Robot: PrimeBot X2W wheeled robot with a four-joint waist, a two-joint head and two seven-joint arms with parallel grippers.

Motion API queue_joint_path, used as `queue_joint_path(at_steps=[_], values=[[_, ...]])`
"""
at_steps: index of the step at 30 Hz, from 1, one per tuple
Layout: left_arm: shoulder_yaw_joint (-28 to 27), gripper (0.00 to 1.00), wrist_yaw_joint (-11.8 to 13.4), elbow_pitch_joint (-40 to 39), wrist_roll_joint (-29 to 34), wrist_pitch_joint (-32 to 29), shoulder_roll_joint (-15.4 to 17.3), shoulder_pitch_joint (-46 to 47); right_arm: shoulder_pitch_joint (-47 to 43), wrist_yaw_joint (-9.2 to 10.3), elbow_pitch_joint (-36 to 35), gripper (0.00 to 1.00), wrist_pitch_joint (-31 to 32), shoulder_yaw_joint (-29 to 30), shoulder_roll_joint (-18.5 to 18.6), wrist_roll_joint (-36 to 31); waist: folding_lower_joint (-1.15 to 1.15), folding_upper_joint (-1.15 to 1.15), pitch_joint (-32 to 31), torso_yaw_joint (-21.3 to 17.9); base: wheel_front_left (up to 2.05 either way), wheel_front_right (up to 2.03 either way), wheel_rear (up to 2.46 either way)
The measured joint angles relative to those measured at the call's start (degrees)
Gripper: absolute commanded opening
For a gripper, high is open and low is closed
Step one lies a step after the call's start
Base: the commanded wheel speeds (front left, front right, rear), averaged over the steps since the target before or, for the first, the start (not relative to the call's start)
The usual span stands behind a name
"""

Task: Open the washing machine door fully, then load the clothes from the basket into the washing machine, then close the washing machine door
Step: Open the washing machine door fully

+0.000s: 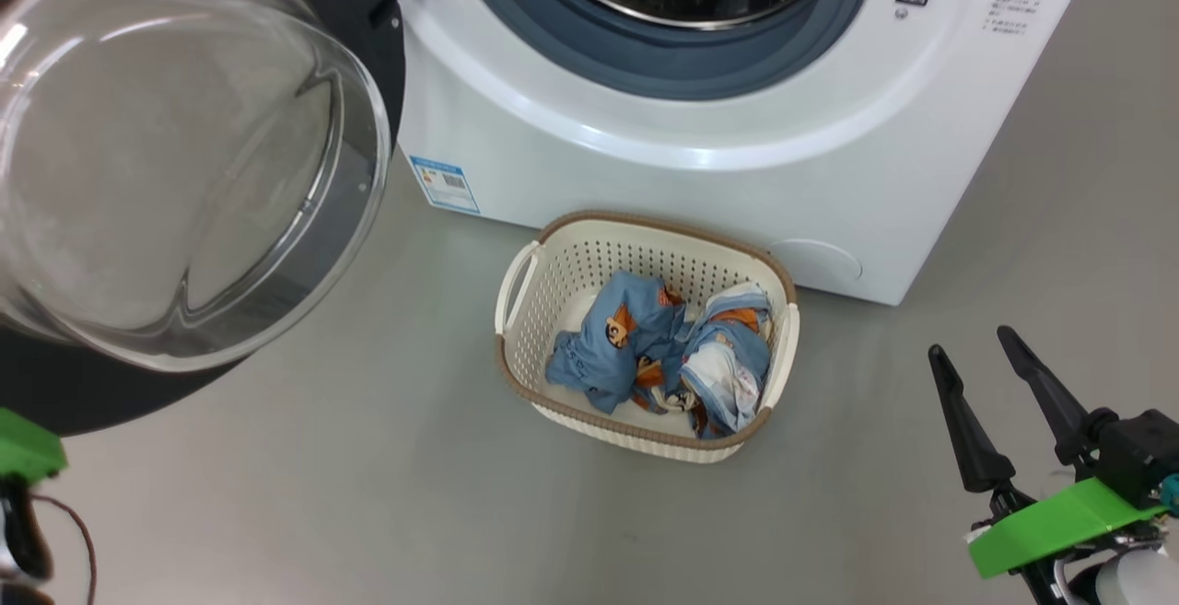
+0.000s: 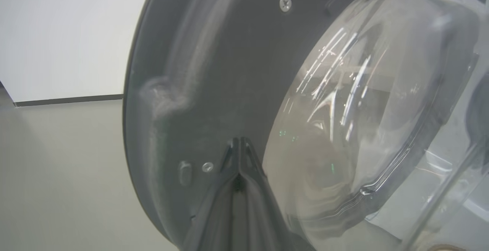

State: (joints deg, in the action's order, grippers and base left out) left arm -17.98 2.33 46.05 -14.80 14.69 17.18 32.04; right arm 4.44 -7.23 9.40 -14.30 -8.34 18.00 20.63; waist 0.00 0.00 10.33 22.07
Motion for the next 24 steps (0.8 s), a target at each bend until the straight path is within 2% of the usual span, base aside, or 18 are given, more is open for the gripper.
queue_joint_path(at_steps=[6,7,8,10,11,12,17,24], values=[[0.89,0.0,-3.55,-3.41,1.32,0.0,-1.29,-4.44,-1.71,0.0,0.36,1.0,0.0,0.47,-0.65,0.0,0.0,0.0,-2.95,0.27,0.0,0.0,0.0],[0.93,0.05,-4.38,-3.92,1.36,0.0,-1.36,-5.2,-1.74,0.0,0.35,1.0,0.0,0.65,-0.85,0.0,0.0,0.0,-3.41,0.29,0.0,0.0,0.0],[1.1,0.24,-4.83,-4.32,1.58,0.0,-1.43,-5.98,-1.79,0.0,0.35,1.0,0.0,0.85,-1.01,0.0,0.0,0.0,-3.86,0.29,0.0,0.0,0.0],[1.18,0.5,-5.86,-5.46,1.97,0.0,-1.76,-7.82,-2.22,0.0,0.31,1.0,0.0,1.03,-1.36,0.0,0.0,0.0,-4.69,0.21,0.0,0.0,0.0],[1.19,0.91,-6.03,-5.98,2.18,0.0,-1.94,-8.73,-2.56,0.0,0.31,1.0,0.0,1.07,-1.56,0.0,0.0,0.0,-5.05,0.11,0.0,0.0,0.0],[1.19,1.0,-6.03,-5.98,2.18,0.0,-1.94,-8.73,-2.56,0.0,0.31,1.0,0.0,1.07,-1.56,0.0,0.0,0.0,-5.05,0.11,0.0,0.0,0.0],[1.3,1.0,-7.48,-9.33,3.25,0.0,-3.48,-12.93,-3.34,0.0,0.3,1.0,0.0,1.07,-2.09,0.0,0.0,0.0,-6.47,-0.93,0.0,0.0,0.0],[4.58,1.0,-9.03,-14.16,3.64,-0.01,-6.56,-18.02,-4.07,0.0,0.21,1.0,0.0,1.13,-2.93,-0.01,0.0,0.0,-7.8,-3.66,0.0,0.0,0.0]])
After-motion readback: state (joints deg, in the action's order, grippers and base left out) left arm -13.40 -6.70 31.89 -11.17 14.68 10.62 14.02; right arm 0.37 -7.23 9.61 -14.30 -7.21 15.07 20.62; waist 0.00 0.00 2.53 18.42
